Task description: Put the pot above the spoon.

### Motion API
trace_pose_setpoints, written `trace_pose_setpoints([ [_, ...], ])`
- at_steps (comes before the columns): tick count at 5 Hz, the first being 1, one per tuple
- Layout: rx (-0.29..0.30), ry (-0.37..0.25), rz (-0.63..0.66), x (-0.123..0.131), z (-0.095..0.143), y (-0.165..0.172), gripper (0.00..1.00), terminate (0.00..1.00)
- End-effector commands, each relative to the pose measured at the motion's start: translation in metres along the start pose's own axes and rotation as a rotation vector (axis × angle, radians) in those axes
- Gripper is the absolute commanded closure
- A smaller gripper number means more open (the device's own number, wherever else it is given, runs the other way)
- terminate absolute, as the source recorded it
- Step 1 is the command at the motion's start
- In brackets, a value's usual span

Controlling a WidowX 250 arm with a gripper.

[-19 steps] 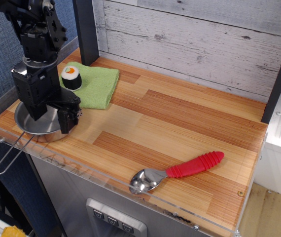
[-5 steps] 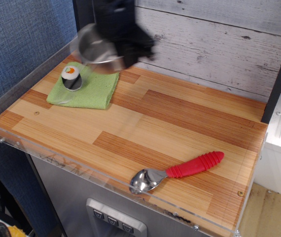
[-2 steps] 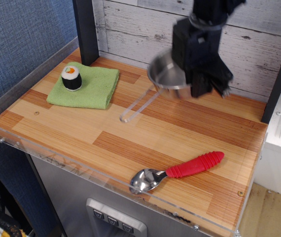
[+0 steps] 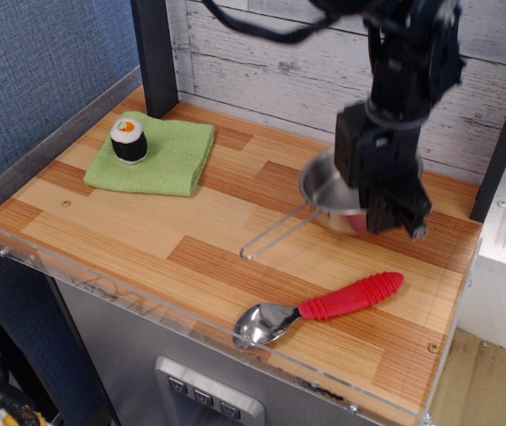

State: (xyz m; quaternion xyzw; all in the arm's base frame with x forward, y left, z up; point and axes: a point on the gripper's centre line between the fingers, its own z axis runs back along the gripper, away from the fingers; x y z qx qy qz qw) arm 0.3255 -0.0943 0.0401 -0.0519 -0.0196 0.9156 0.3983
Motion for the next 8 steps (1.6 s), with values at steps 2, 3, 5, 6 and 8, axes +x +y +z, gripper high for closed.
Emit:
trace_pose_setpoints([
  [2,-0.024,-0.025,-0.035,0.002,-0.002,0.008,0.00,0.00],
  [3,-0.034,-0.034,-0.027,0.006,0.000,0.008,0.00,0.00],
  [5,-0.029,-0.034,0.002,0.010,0.004,0.008,0.00,0.00],
  [6,-0.082,-0.033,0.047,0.016,0.016,0.004,0.00,0.00],
  [8,-0.137,0.047,0.084,0.014,0.067,-0.001,0.00,0.00],
])
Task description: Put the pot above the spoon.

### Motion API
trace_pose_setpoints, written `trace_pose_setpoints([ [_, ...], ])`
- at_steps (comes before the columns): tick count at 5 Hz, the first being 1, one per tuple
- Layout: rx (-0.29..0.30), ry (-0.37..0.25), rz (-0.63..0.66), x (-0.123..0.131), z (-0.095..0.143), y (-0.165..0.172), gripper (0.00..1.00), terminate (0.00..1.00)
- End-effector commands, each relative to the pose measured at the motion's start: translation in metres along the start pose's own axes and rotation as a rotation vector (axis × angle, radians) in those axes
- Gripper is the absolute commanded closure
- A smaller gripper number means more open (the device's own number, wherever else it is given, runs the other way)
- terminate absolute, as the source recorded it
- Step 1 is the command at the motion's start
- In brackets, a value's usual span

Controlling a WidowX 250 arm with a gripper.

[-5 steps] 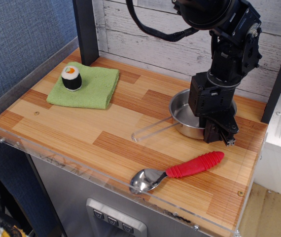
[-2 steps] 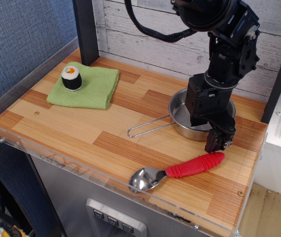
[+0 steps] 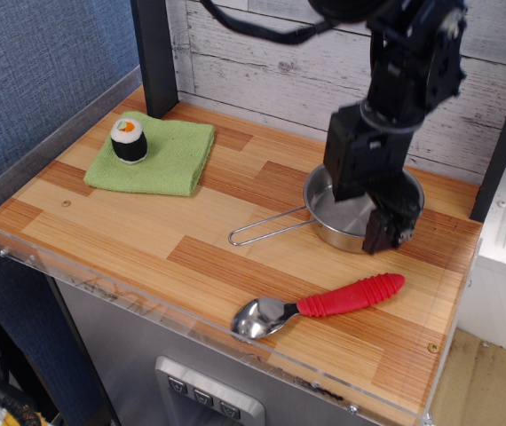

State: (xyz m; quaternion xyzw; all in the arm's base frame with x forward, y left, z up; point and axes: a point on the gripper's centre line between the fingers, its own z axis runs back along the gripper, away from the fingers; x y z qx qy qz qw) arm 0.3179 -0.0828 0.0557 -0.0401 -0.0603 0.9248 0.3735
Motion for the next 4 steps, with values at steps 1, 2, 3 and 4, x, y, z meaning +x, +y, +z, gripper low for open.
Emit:
trace_pose_setpoints([
  [1,-0.115,0.136,0.051,0.010,0.085,0.005,0.00,0.00],
  [2,-0.170,0.174,0.074,0.022,0.113,0.013,0.00,0.00],
  [3,-0.170,0.174,0.074,0.022,0.113,0.013,0.00,0.00],
  [4,-0.170,0.174,0.074,0.022,0.113,0.013,0.00,0.00],
])
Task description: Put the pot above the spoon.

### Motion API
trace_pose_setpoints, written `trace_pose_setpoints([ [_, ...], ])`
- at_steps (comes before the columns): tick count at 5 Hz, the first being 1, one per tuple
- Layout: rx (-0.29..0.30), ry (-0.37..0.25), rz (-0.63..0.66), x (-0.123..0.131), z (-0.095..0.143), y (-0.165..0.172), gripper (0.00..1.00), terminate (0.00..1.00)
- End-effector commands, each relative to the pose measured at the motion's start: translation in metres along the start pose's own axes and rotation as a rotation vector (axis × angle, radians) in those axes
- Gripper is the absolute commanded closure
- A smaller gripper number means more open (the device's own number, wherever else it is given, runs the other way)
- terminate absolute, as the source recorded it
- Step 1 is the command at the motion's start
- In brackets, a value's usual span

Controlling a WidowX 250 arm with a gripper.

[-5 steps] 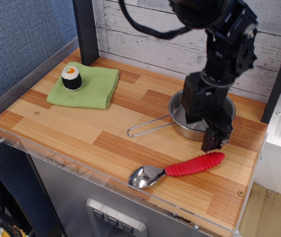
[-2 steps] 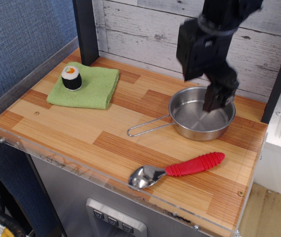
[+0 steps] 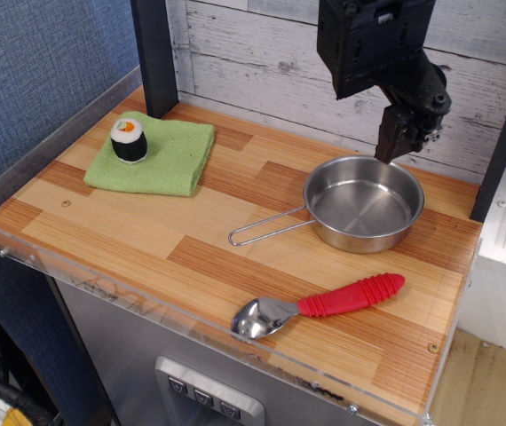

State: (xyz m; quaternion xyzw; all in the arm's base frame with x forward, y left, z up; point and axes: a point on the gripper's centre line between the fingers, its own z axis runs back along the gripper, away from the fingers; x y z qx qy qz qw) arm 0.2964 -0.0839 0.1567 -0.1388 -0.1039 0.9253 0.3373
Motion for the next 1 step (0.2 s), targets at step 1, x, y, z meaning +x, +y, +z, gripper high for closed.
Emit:
trace_pose_setpoints([
  [1,-0.011,0.029,0.000,0.0090,0.0135,0.0092,0.00,1.00],
])
